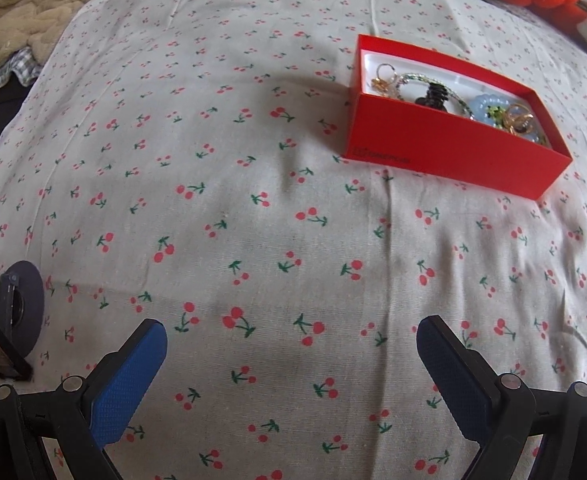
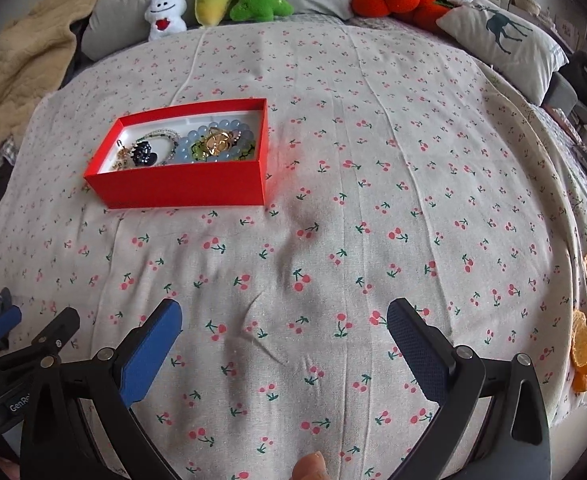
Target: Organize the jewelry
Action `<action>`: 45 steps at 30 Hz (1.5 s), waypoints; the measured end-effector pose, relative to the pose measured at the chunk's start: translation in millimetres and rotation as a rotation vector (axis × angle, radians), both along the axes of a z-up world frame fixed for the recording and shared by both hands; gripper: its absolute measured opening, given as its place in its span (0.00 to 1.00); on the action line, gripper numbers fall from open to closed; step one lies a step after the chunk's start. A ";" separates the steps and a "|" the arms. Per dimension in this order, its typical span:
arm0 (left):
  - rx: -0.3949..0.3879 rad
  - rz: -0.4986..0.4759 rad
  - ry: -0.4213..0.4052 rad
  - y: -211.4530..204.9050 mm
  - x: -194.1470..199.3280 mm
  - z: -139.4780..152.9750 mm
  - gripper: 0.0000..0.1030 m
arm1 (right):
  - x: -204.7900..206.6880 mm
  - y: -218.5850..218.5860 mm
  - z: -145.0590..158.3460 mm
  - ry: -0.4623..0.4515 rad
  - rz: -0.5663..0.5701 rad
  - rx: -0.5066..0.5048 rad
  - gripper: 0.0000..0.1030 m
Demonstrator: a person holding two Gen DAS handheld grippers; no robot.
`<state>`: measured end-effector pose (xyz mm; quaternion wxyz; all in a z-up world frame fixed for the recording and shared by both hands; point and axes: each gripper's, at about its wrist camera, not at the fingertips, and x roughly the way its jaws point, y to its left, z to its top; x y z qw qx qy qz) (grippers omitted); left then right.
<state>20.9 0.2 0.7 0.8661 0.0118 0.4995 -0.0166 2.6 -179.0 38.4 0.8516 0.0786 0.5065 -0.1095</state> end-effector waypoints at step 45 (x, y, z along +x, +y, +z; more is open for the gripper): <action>0.039 -0.008 -0.044 2.3 -4.5 6.3 0.99 | 3.9 18.2 -8.6 0.029 0.019 -0.009 1.00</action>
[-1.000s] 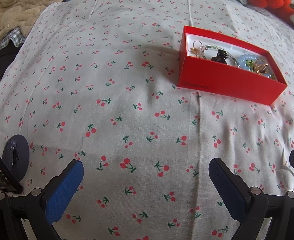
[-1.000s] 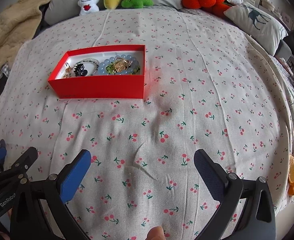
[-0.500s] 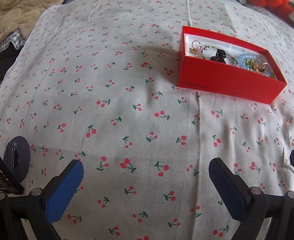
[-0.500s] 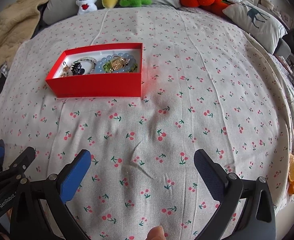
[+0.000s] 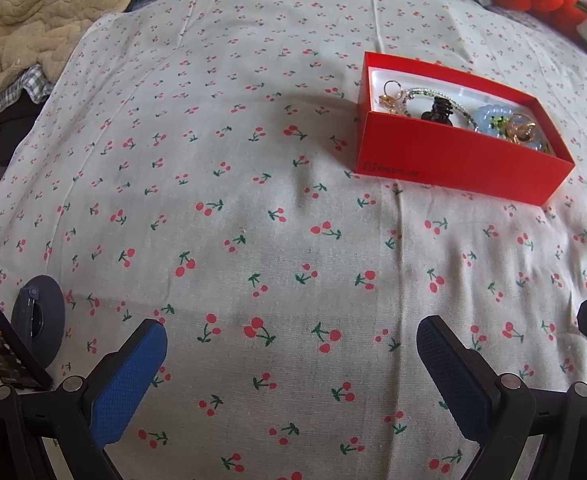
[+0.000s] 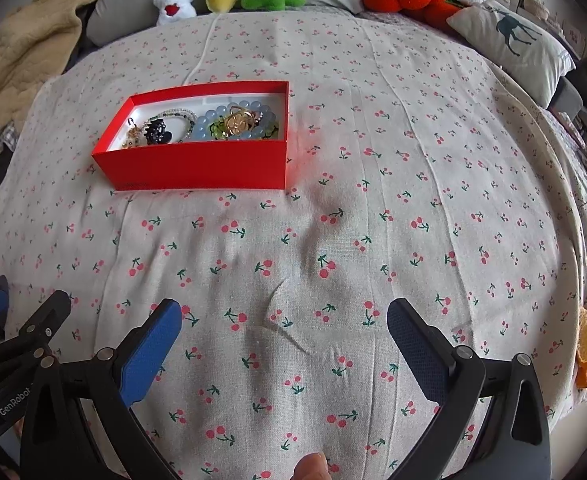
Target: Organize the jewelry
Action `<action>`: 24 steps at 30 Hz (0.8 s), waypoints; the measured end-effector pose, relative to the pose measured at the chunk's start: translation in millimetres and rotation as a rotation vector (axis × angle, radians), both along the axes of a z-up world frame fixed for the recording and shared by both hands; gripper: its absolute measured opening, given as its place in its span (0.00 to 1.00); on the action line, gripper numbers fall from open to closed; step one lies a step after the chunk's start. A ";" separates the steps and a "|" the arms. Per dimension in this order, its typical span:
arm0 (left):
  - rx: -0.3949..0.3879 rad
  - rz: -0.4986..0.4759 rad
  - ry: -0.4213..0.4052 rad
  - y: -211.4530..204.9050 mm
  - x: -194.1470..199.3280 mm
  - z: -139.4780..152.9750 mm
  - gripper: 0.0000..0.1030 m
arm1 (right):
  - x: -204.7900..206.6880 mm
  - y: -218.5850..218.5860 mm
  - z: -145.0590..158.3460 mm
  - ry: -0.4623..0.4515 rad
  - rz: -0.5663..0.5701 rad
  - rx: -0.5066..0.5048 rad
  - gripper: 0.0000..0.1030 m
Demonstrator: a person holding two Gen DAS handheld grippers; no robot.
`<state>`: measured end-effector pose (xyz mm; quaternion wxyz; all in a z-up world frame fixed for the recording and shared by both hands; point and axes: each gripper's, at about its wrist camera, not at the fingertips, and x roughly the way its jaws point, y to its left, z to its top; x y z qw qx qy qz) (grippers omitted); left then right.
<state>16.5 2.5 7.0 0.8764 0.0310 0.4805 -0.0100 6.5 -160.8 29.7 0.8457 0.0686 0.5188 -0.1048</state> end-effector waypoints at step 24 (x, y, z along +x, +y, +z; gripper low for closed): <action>0.034 -0.031 0.024 -10.8 -2.0 0.7 0.99 | -1.0 -1.9 2.1 -0.015 -0.014 -0.028 1.00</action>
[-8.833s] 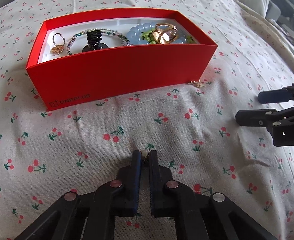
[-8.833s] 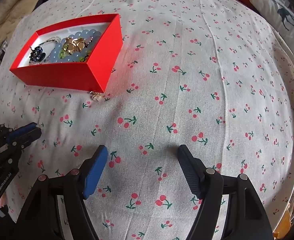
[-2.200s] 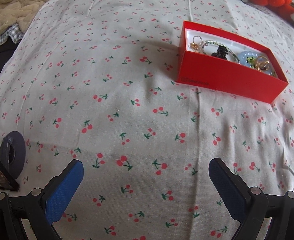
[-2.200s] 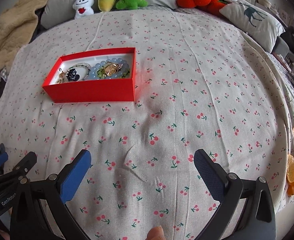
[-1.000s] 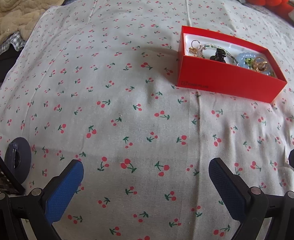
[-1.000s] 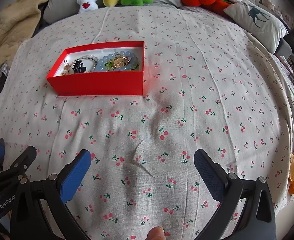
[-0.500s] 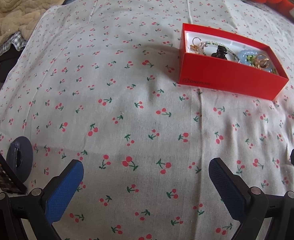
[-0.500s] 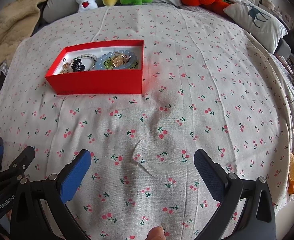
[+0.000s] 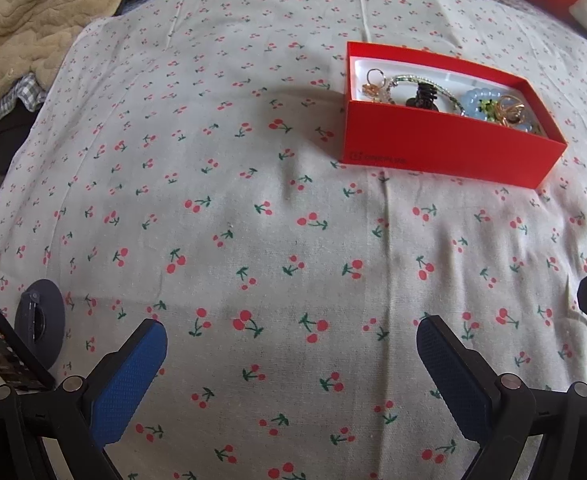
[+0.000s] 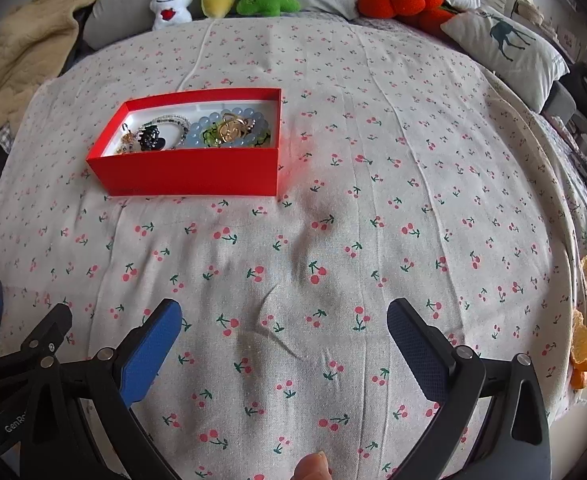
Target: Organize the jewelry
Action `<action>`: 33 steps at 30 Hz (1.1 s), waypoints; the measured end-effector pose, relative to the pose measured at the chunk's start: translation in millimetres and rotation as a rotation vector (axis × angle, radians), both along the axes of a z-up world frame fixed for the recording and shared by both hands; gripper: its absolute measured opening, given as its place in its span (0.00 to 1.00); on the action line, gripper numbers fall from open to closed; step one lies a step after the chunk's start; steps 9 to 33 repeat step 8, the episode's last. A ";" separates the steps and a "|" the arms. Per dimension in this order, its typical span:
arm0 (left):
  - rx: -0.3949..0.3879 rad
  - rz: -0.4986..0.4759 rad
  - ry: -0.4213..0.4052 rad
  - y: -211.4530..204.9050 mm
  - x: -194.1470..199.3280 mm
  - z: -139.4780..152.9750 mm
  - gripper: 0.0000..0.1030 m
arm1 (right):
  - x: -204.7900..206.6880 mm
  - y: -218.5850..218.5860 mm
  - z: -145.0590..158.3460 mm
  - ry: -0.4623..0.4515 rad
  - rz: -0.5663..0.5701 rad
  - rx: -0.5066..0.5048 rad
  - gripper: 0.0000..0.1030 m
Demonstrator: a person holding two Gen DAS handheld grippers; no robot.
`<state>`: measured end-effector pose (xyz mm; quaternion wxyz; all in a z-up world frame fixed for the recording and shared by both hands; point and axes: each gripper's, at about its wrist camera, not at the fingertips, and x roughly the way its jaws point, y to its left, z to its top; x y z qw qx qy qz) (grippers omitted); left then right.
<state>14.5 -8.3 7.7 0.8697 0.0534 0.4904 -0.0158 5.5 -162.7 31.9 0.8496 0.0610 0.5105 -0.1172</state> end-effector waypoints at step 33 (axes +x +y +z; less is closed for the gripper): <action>0.004 -0.002 0.006 -1.5 2.1 -4.0 0.99 | 3.9 -2.8 -7.5 0.005 -0.018 0.003 1.00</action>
